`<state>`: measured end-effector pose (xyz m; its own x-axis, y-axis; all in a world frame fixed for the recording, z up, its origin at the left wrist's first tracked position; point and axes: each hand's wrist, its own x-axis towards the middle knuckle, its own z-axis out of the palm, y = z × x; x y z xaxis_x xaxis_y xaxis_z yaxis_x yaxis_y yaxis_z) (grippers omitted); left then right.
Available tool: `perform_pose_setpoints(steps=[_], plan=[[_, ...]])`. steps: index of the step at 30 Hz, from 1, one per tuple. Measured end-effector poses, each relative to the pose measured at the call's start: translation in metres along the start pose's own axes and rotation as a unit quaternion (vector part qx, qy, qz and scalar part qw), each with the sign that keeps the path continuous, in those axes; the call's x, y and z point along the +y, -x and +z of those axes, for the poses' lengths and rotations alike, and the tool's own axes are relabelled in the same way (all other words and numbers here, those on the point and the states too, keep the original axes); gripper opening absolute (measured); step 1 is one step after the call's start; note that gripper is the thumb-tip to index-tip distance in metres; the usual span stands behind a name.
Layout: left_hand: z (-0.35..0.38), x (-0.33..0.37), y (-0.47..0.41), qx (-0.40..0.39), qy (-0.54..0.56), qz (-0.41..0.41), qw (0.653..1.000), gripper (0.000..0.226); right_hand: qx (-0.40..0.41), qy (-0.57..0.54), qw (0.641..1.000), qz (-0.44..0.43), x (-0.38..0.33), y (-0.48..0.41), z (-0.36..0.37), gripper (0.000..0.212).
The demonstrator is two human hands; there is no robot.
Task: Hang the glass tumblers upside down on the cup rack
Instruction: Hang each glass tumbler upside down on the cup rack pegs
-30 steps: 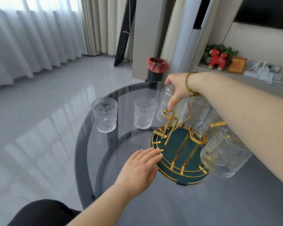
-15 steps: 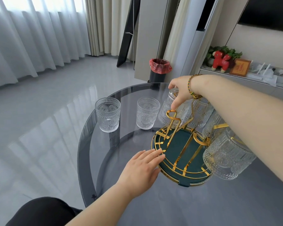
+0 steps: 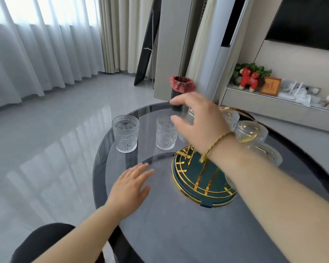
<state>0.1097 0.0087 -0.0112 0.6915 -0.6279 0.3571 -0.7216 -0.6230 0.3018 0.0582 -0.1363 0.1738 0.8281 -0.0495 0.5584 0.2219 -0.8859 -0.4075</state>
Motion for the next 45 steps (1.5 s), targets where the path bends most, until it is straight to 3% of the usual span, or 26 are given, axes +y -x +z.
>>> perform_pose_setpoints(steps=[3, 6, 12, 17, 25, 31, 36, 41, 45], plan=[[-0.007, -0.032, 0.007, -0.005, -0.001, -0.086, 0.996, 0.043, -0.012, -0.1, 0.994, 0.029, -0.013, 0.026, 0.044, 0.026], [-0.009, -0.046, 0.011, -0.019, 0.003, -0.137, 0.99, 0.043, -0.034, -0.15, 0.981, 0.122, -0.005, 0.046, 0.097, 0.037], [-0.004, -0.05, 0.009, -0.021, 0.003, -0.142, 0.99, 0.038, 0.029, -0.16, 0.927, 0.339, 0.042, 0.042, 0.16, 0.074], [-0.003, -0.053, 0.009, -0.017, 0.013, -0.145, 0.989, 0.037, 0.076, -0.197, 0.885, 0.416, 0.066, 0.014, 0.183, 0.088], [-0.003, -0.053, 0.008, -0.027, 0.01, -0.149, 0.988, 0.04, 0.156, -0.219, 0.844, 0.464, 0.094, -0.015, 0.199, 0.095], [-0.005, -0.052, 0.007, -0.025, 0.001, -0.144, 0.989, 0.068, 0.17, -0.192, 0.843, 0.473, 0.106, -0.026, 0.203, 0.09], [-0.006, -0.052, 0.007, -0.032, 0.003, -0.147, 0.989, 0.056, 0.169, -0.164, 0.855, 0.461, 0.104, -0.023, 0.205, 0.081], [-0.004, -0.053, 0.007, -0.035, 0.003, -0.141, 0.989, 0.04, 0.188, -0.218, 0.856, 0.429, 0.086, -0.01, 0.197, 0.075], [-0.004, -0.053, 0.008, -0.034, -0.002, -0.142, 0.989, 0.034, 0.153, -0.263, 0.874, 0.378, 0.063, 0.009, 0.176, 0.074]])
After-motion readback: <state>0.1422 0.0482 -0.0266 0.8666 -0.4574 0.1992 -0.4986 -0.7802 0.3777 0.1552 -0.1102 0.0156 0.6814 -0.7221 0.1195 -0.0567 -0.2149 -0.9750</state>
